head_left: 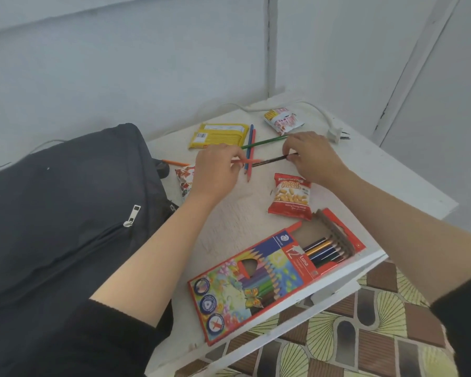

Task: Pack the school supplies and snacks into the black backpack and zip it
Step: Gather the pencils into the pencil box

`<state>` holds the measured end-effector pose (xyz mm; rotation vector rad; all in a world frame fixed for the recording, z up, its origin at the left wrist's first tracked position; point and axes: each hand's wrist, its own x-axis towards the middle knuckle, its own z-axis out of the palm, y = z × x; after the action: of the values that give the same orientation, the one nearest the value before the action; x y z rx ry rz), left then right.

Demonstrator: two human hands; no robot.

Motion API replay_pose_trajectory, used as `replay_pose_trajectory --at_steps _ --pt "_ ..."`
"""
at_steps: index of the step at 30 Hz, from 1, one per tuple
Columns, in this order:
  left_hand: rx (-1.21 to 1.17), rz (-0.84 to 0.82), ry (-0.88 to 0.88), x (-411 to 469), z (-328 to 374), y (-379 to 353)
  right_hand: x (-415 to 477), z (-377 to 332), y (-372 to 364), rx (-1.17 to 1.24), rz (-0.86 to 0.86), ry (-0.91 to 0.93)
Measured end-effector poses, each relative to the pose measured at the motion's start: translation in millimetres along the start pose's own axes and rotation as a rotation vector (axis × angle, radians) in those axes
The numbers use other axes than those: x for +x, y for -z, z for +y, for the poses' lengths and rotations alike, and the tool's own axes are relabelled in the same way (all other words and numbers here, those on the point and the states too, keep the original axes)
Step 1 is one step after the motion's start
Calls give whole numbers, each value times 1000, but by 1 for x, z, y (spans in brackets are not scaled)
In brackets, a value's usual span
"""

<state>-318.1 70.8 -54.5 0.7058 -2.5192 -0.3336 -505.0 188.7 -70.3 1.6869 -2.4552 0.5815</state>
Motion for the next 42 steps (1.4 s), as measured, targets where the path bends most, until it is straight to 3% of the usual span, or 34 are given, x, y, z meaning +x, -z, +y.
replay_pose_trajectory --at_steps 6,15,21,26,37,42 --pt "-298 119 80 -7 28 25 -44 -10 32 186 236 88" --pt "-684 104 171 -30 79 58 -131 -18 80 -116 157 240" --pt "-718 33 113 -51 107 47 -155 -9 86 -358 174 242" --pt "-675 -20 117 -60 117 30 -157 -4 77 -417 167 234" --pt "-661 -165 158 -71 119 5 -151 -15 60 -237 122 162" --pt "-643 -140 202 -81 115 -6 -150 -16 59 -231 143 178"
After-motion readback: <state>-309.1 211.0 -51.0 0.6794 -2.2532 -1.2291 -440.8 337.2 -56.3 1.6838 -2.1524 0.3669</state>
